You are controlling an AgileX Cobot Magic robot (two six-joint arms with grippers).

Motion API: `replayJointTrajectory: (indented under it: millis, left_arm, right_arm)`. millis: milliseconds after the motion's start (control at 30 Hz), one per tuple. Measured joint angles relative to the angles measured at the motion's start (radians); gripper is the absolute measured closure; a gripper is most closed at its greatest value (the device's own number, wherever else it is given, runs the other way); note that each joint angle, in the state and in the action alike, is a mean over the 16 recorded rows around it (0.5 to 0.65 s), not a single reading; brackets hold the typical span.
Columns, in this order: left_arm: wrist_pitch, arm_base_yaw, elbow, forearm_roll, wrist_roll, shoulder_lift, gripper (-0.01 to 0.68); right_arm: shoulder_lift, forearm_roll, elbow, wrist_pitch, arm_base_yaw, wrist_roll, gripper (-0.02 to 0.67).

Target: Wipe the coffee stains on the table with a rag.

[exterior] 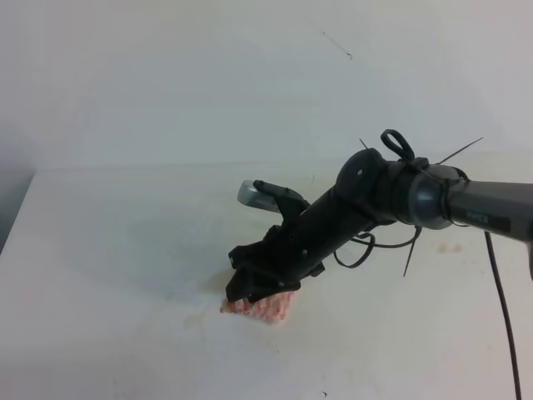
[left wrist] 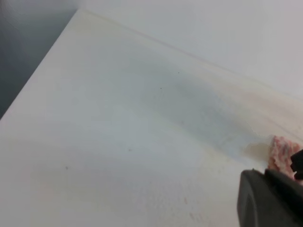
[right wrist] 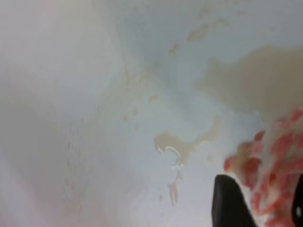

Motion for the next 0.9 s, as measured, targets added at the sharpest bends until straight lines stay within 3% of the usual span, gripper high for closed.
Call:
replayJointTrajectory:
  millis: [200,600,733,900]
  left_arm:
    - [-0.001,0.000,0.000,0.000,0.000,0.000,0.675]
    - [-0.001,0.000,0.000,0.000,0.000,0.000,0.675]
    - [0.000,0.000,-0.003,0.000,0.001,0.000,0.675]
    - [0.000,0.000,-0.003,0.000,0.001,0.000,0.675]
  right_arm:
    - [-0.050,-0.167,-0.001,-0.008,0.000,0.069,0.285]
    - [-0.101,-0.618,-0.002,-0.066,0.020,0.356,0.279]
    - [-0.076,-0.681,-0.002,-0.091,0.038,0.403,0.303]
    - [-0.042,-0.708,-0.002,-0.118,0.059,0.406,0.402]
